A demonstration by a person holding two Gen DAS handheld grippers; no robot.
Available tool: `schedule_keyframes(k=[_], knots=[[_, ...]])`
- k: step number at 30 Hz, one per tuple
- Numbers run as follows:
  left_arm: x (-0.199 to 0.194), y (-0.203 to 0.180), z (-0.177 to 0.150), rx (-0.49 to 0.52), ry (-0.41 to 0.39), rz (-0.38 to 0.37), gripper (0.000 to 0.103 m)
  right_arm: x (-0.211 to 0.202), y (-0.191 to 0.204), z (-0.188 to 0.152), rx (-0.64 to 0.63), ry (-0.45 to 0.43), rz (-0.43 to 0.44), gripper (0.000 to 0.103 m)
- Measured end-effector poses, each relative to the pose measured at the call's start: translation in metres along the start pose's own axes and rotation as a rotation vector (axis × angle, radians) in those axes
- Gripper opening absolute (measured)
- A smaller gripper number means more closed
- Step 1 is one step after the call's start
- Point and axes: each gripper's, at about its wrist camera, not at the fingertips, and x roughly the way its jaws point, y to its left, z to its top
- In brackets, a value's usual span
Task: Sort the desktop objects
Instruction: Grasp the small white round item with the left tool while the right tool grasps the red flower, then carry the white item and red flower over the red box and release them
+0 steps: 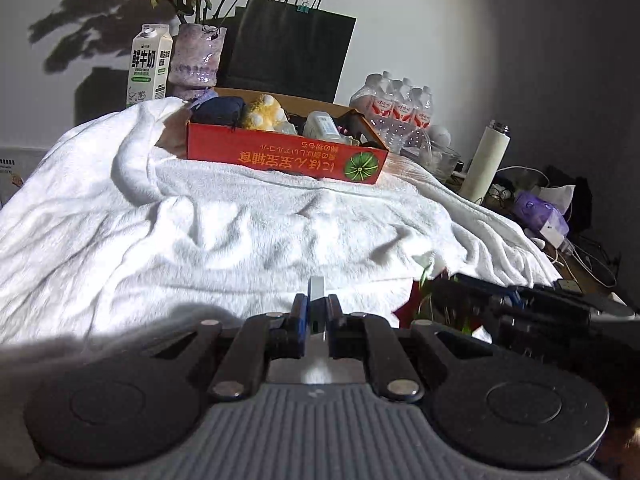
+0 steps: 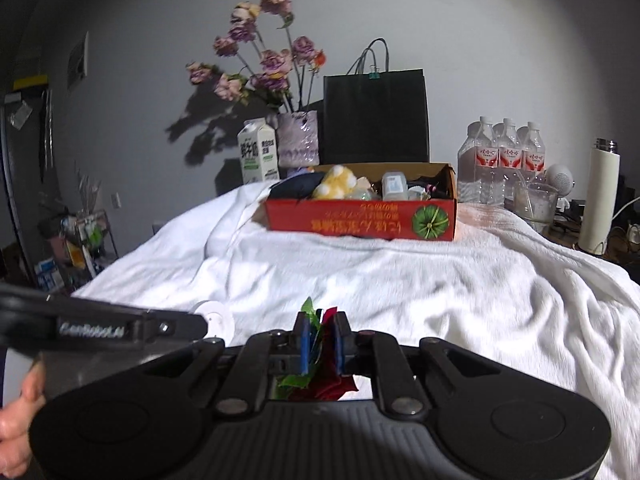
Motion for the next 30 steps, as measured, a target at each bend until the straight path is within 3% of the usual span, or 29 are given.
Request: schedule_keyframes(k=[8, 14, 17, 22, 26, 30], knots=[[-0.023, -0.005, -0.005, 0.007, -0.045, -0.013, 0.010, -0.022, 0.013, -0.004, -0.035, -0.039, -0.028, 0.011], [-0.017, 0.001, 0.012, -0.016, -0.045, -0.056, 0.010, -0.020, -0.005, 0.016, -0.019, -0.062, -0.023, 0.011], [-0.010, 0.004, 0.051, 0.015, -0.081, -0.087, 0.010, -0.009, -0.024, 0.050, -0.011, -0.095, 0.006, 0.011], [0.034, 0.008, 0.156, 0.065, -0.138, -0.094, 0.010, 0.036, -0.067, 0.141, -0.037, -0.165, 0.021, 0.011], [0.110, 0.012, 0.234, 0.040, -0.105, -0.069, 0.010, 0.113, -0.109, 0.217, 0.019, -0.141, 0.038, 0.011], [0.196, 0.027, 0.282, -0.025, -0.035, -0.062, 0.010, 0.213, -0.134, 0.261, 0.051, -0.047, 0.005, 0.011]])
